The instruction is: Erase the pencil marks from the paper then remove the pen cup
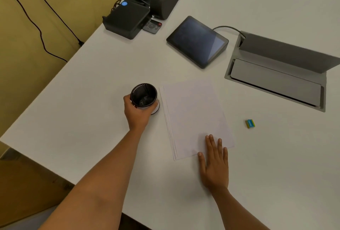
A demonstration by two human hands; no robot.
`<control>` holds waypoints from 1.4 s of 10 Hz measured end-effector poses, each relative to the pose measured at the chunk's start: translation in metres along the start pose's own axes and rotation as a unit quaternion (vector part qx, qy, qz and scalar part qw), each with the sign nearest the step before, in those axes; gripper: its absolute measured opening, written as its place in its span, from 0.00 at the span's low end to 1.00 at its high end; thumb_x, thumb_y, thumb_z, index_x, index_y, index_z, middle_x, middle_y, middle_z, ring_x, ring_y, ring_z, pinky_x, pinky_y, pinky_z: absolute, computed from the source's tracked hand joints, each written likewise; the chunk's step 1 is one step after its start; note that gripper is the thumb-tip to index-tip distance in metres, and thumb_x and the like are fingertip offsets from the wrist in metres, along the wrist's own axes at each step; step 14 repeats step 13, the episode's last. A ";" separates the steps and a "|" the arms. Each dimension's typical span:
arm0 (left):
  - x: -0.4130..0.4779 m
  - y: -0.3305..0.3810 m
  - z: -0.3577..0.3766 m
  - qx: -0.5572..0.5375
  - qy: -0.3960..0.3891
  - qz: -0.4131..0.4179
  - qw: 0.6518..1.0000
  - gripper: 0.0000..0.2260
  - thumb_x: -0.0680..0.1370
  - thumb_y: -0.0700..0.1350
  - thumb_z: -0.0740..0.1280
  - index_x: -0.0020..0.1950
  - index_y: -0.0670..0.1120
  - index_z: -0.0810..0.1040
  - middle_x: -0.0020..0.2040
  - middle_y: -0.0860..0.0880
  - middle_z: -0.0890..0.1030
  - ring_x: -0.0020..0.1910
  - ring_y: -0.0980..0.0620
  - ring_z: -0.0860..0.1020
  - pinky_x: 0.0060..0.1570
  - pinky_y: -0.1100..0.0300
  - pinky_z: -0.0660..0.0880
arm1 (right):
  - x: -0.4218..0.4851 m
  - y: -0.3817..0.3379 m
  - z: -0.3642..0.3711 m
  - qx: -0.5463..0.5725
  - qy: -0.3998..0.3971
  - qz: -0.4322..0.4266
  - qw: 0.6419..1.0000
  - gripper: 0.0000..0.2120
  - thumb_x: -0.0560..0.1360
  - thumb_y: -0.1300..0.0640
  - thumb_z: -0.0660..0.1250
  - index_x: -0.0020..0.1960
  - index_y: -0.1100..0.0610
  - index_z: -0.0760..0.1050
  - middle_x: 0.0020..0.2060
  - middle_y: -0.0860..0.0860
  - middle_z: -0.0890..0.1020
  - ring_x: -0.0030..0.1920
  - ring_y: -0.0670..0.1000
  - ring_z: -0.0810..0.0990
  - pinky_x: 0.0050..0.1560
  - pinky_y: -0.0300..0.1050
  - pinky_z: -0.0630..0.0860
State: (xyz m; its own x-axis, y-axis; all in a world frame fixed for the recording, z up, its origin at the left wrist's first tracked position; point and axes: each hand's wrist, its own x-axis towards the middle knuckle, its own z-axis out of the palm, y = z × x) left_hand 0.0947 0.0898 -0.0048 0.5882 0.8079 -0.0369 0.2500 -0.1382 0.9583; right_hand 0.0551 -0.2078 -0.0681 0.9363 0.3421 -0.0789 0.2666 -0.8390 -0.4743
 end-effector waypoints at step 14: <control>-0.136 -0.038 -0.019 0.429 -0.172 0.092 0.882 0.36 0.78 0.67 0.34 0.83 0.54 0.50 0.83 0.53 0.50 0.82 0.50 0.41 0.77 0.44 0.33 | -0.002 -0.019 -0.026 0.109 -0.077 -0.021 0.991 0.36 0.79 0.33 0.45 0.80 0.48 0.38 0.78 0.40 0.39 0.78 0.46 0.34 0.77 0.57 0.41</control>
